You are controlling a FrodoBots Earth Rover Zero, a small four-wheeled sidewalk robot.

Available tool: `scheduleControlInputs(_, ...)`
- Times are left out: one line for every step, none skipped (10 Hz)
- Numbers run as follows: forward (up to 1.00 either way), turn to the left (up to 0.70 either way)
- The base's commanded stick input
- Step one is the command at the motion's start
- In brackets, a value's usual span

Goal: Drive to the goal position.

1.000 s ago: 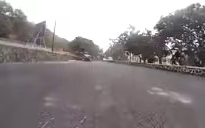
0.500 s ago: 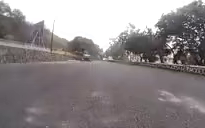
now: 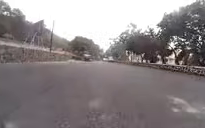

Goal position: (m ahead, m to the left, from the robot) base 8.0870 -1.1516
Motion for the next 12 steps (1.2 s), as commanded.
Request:
scheduleControlInputs(0.7,0.0)
scheduleControlInputs(0.7,0.0)
scheduleControlInputs(0.7,0.0)
scheduleControlInputs(0.7,0.0)
scheduleControlInputs(0.7,0.0)
scheduleControlInputs(0.7,0.0)
scheduleControlInputs(0.7,0.0)
scheduleControlInputs(0.7,0.0)
scheduleControlInputs(0.7,0.0)
scheduleControlInputs(0.7,0.0)
scheduleControlInputs(0.7,0.0)
scheduleControlInputs(0.7,0.0)
